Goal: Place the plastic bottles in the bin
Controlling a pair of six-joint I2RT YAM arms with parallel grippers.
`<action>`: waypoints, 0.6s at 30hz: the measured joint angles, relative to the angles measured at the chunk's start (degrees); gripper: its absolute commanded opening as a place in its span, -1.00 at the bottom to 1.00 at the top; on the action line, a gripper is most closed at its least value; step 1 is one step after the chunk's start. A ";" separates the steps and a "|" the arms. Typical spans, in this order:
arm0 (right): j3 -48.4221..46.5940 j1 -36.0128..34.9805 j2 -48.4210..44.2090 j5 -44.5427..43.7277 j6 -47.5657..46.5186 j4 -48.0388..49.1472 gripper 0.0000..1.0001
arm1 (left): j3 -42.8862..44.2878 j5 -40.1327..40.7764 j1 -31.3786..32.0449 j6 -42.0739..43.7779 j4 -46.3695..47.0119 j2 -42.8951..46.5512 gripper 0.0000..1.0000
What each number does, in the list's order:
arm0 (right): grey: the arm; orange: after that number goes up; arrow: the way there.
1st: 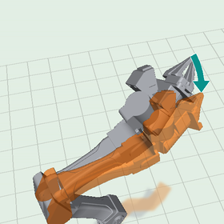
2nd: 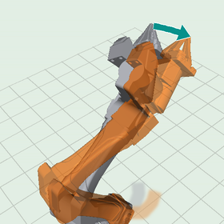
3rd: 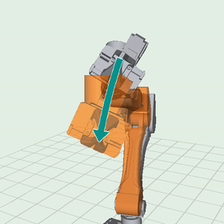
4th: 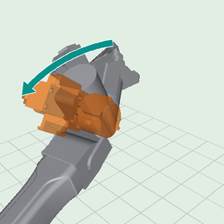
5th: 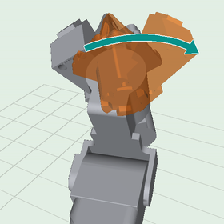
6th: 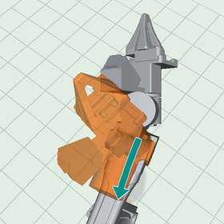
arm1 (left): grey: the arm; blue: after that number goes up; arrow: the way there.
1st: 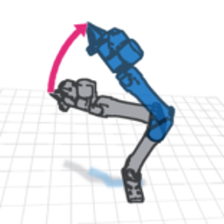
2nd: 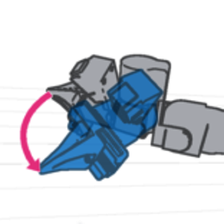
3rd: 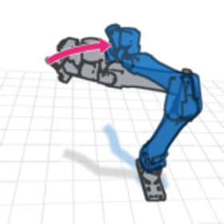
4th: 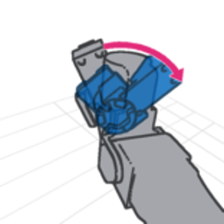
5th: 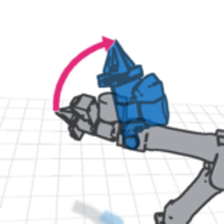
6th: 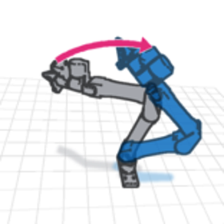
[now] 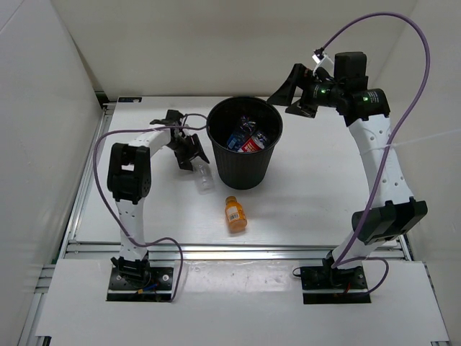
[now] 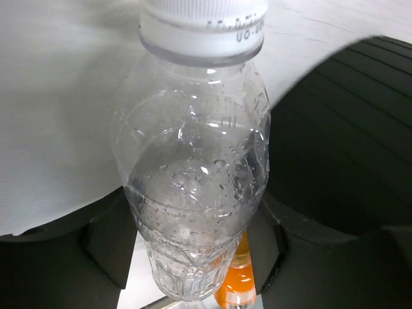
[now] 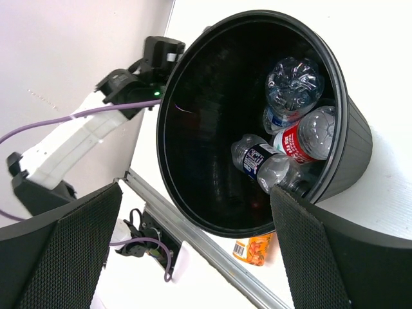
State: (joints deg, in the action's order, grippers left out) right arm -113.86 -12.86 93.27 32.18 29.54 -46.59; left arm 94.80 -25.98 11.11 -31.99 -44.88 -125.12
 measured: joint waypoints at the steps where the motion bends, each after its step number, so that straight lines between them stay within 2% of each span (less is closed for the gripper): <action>1: 0.00 0.00 0.09 0.00 0.00 -0.02 1.00 | -0.37 1.66 -0.24 -0.13 -0.59 0.87 0.16; 4: 0.00 0.00 0.26 0.02 0.00 0.00 1.00 | -1.55 6.62 -2.67 -1.64 -3.91 6.36 0.16; 5: 0.00 0.00 0.35 0.02 0.00 0.00 1.00 | -1.49 8.13 -4.00 -2.34 -5.03 9.29 0.26; 7: 0.07 0.00 0.52 0.04 0.02 0.04 1.00 | 0.50 10.71 -6.51 -3.30 -6.69 15.58 0.28; 10: 0.96 0.00 0.55 0.17 0.13 0.28 1.00 | 12.74 14.71 -8.57 -3.69 -8.70 22.21 0.37; 13: 2.84 0.04 0.61 0.42 0.79 0.61 1.00 | 30.29 16.39 -5.22 -2.49 -7.93 22.62 0.40; 15: 3.89 0.17 0.83 0.79 1.46 0.68 1.00 | 38.25 16.06 -0.81 -1.55 -7.54 22.14 0.43; 18: 4.17 0.44 1.03 1.03 1.88 0.72 1.00 | 42.21 13.46 6.08 -0.39 -5.40 21.29 0.49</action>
State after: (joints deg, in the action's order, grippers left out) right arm -109.69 -12.43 94.30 33.21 31.42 -45.87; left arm 137.01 -12.51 17.19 -32.38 -50.28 -103.83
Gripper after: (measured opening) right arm 0.998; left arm 0.737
